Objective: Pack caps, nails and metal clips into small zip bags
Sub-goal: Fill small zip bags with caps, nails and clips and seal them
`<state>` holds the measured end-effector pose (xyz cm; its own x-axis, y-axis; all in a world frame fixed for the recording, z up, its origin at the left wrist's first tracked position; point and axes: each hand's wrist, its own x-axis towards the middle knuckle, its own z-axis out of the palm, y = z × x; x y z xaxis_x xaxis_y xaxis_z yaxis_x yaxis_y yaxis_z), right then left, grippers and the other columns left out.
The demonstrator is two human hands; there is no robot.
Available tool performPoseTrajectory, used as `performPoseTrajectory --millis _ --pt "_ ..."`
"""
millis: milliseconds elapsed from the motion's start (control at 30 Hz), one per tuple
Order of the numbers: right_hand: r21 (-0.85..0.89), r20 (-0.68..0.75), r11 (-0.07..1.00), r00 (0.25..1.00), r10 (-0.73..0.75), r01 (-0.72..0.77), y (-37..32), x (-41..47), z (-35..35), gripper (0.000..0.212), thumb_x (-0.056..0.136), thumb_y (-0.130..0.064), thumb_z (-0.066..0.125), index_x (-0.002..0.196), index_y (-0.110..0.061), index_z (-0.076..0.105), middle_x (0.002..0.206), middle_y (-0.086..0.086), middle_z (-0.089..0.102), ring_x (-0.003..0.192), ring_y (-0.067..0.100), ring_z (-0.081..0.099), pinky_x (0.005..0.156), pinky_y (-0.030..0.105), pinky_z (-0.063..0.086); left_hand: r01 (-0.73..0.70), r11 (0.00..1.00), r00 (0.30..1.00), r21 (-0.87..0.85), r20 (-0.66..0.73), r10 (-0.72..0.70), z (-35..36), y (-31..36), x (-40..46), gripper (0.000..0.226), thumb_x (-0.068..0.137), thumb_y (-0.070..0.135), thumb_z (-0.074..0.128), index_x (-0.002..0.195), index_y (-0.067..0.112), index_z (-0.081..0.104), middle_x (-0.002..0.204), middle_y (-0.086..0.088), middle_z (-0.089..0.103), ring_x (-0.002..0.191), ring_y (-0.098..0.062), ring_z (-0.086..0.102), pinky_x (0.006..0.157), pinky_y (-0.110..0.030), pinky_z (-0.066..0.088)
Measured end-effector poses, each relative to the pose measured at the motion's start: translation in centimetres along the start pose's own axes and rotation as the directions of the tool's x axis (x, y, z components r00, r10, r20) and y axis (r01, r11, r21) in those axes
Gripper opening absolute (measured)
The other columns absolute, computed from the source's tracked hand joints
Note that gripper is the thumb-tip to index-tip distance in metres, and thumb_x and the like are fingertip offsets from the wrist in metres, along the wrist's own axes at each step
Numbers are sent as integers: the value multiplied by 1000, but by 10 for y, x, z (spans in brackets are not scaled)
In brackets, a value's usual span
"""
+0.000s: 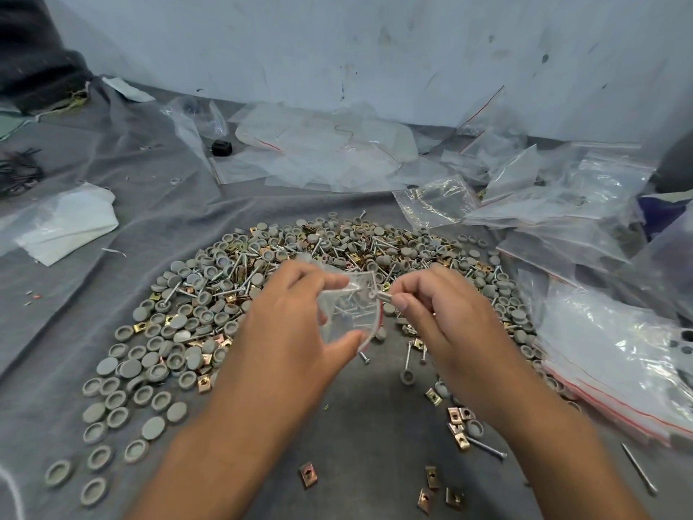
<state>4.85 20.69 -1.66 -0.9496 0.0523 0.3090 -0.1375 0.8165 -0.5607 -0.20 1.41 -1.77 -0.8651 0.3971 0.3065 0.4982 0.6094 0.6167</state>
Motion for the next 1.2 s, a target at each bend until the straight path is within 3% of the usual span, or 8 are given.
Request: performPoseTrajectory --millis 167,300,367,467,733,867,1000,1200 --pt "-400 -86 889 957 -278 223 -19 1 16 21 96 -34 56 99 -18 69 89 -6 56 84 17 50 74 29 42 -15 1000 1000 -4 27 15 4 4 -1 51 68 48 76 116 37 64 106 25 47 78 6 56 74 -15 45" --pt "-46 -164 999 986 -32 24 -2 4 7 18 101 -43 50 103 -34 66 88 -26 49 87 -7 47 76 8 32 3 1000 1000 5 14 -4 -1 -2 1 55 68 48 80 119 40 62 106 27 46 88 8 55 74 -5 42" --pt "-135 -71 985 993 97 -106 15 6 5 12 99 -46 53 103 -42 64 89 -27 47 91 -8 46 76 12 31 34 999 999 -5 -31 -34 -8 -6 4 57 67 46 82 120 36 64 107 24 49 90 10 53 76 -1 38" --pt "-299 106 936 968 226 -186 26 10 23 11 97 -44 61 106 -41 67 93 -21 47 99 7 51 80 31 41 54 998 995 -35 -86 -57 -15 -8 8 57 67 42 85 119 34 66 105 20 53 89 7 55 78 0 36" --pt "-382 178 912 957 228 -146 29 26 41 18 99 -42 60 116 -44 65 99 -17 50 109 12 52 78 33 40 56 996 991 -70 -115 -64 -20 -10 8 53 69 38 86 118 32 67 104 20 54 89 4 56 80 -2 38" --pt "-398 211 911 957 202 -104 24 26 39 10 96 -46 63 105 -42 66 97 -17 54 106 14 56 75 33 38 54 996 992 -69 -108 -61 -19 -11 7 54 69 41 85 119 33 66 105 22 53 89 7 55 78 1 35" --pt "-417 238 907 955 178 -65 22 23 36 9 99 -46 58 101 -39 62 103 -14 62 105 13 56 82 36 42 52 996 993 -67 -103 -59 -18 -11 7 54 70 42 85 119 33 66 105 23 52 88 7 55 78 0 35" --pt "-509 265 861 951 158 -2 20 12 37 19 104 -45 43 108 -32 56 110 -8 60 107 19 54 84 37 35 47 998 995 -43 -84 -51 -15 -9 7 54 70 45 81 121 35 65 106 21 52 89 9 54 79 0 36"
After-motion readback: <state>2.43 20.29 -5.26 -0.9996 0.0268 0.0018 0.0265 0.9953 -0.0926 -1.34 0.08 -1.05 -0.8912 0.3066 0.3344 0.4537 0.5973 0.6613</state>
